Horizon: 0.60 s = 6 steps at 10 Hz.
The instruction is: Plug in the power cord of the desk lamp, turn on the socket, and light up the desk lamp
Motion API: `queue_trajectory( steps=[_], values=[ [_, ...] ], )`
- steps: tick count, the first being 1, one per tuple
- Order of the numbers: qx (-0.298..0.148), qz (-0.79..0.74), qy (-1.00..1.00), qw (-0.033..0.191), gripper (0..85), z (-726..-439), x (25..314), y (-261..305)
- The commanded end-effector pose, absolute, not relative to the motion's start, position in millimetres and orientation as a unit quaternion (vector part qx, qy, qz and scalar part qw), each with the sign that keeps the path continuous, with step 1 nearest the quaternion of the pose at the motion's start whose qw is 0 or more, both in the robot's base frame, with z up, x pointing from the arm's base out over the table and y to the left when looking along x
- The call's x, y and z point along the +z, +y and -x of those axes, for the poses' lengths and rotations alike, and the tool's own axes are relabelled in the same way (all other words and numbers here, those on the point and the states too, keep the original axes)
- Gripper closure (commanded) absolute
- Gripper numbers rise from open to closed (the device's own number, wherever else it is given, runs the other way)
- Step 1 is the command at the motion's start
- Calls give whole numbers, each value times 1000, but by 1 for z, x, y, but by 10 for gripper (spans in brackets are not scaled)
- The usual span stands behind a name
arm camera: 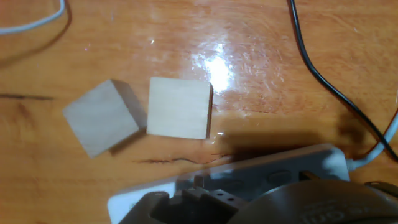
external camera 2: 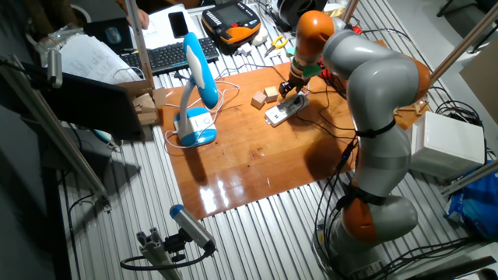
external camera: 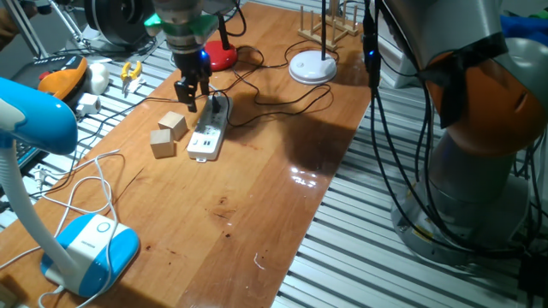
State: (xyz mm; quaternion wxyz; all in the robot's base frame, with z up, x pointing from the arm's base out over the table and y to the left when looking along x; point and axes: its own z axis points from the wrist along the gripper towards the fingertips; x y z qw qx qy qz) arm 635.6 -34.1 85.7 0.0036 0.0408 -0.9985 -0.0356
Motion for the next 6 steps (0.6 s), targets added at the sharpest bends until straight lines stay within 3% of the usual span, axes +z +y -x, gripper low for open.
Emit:
queue_trajectory(
  steps=[1,6],
  values=[
    [-45,98,-994,2,170,-637,84,-34],
    [-29,213,-977,-3,170,-639,81,-32]
  ],
)
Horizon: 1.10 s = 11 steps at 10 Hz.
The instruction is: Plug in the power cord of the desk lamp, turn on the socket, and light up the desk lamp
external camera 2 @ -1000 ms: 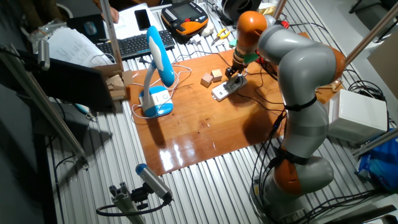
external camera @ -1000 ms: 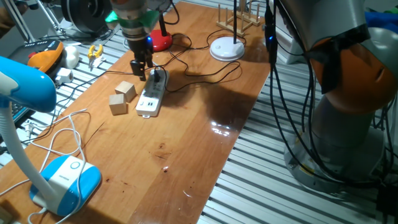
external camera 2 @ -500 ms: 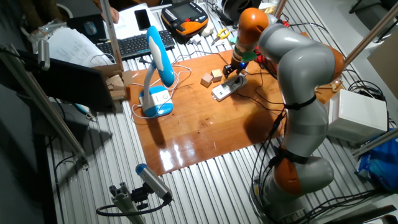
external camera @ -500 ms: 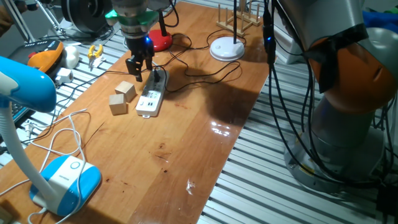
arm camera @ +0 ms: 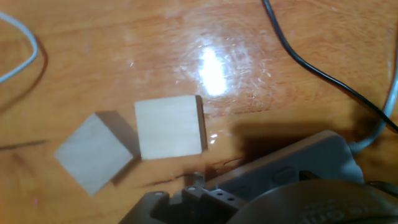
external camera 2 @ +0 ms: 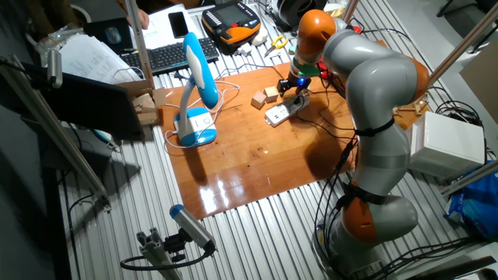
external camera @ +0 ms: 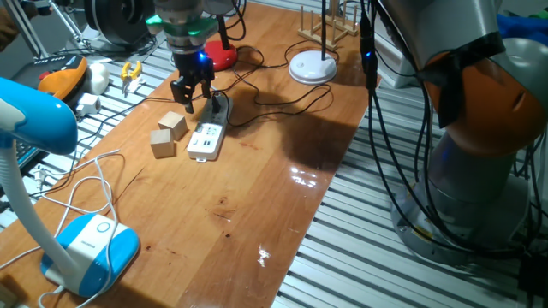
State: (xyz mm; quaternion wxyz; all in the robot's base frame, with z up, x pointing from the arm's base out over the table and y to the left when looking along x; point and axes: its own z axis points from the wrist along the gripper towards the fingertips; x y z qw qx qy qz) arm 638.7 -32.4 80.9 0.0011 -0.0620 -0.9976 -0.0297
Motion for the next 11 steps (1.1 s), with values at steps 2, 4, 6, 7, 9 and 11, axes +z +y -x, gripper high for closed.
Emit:
queue_trajectory(
  steps=[2,4,6,7,9,11],
  values=[
    [-31,246,-969,-7,170,-640,81,-32],
    [-32,267,-963,-10,170,-641,82,-29],
    [-27,288,-957,-22,170,-646,81,-24],
    [-29,300,-953,-22,170,-650,79,-26],
    [-35,315,-948,-19,170,-656,79,-30],
    [-32,334,-942,-22,170,-659,76,-31]
  ],
)
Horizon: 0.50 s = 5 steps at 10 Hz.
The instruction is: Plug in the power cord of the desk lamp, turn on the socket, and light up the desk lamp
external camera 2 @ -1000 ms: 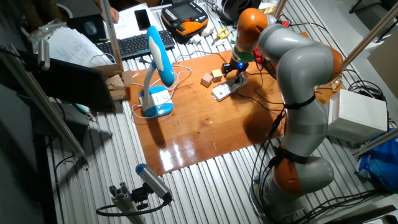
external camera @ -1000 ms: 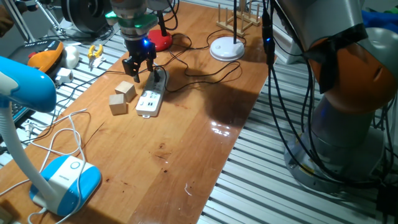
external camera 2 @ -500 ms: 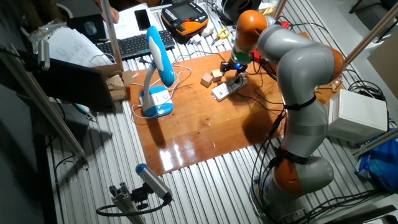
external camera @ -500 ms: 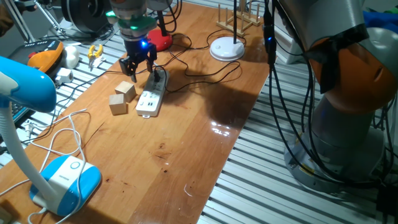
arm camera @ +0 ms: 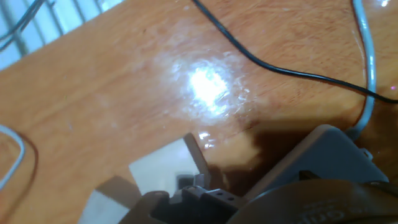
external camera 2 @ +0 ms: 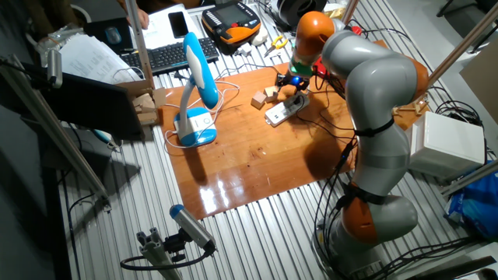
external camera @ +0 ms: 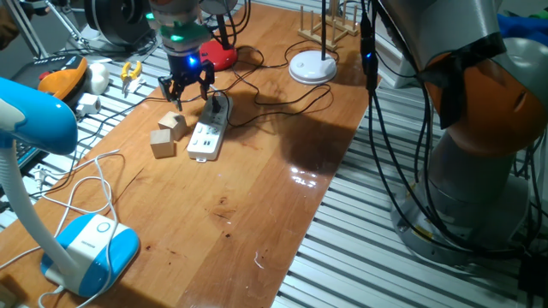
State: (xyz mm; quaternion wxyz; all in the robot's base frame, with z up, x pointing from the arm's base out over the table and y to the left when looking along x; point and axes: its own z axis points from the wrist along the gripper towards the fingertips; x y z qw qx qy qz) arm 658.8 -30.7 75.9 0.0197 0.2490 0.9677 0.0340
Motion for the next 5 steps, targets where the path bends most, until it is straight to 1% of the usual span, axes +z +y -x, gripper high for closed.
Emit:
queue_trajectory(
  steps=[1,5],
  values=[
    [27,-346,937,29,170,-659,75,-30],
    [25,-387,921,39,170,-663,72,-34]
  ],
)
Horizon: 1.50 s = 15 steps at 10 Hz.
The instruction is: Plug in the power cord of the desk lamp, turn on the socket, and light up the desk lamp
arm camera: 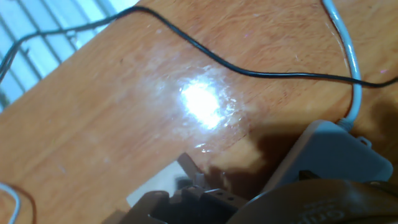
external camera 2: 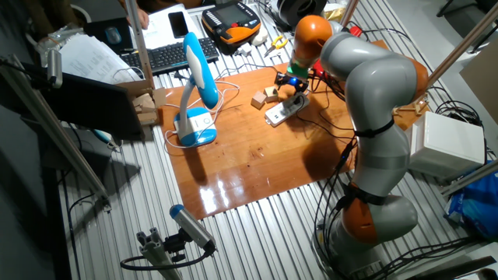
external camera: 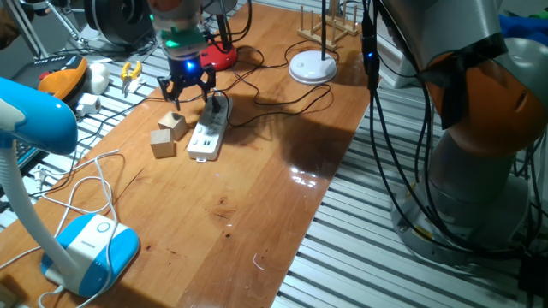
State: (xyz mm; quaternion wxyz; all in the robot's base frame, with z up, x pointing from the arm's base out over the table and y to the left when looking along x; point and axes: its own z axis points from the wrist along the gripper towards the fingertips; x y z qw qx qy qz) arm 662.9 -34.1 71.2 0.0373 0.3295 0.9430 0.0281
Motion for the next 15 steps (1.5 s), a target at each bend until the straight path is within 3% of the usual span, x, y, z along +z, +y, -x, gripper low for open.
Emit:
queue_trajectory(
  steps=[1,15],
  values=[
    [26,-394,918,42,170,-663,70,-34],
    [41,-414,908,47,170,-663,49,-38]
  ],
)
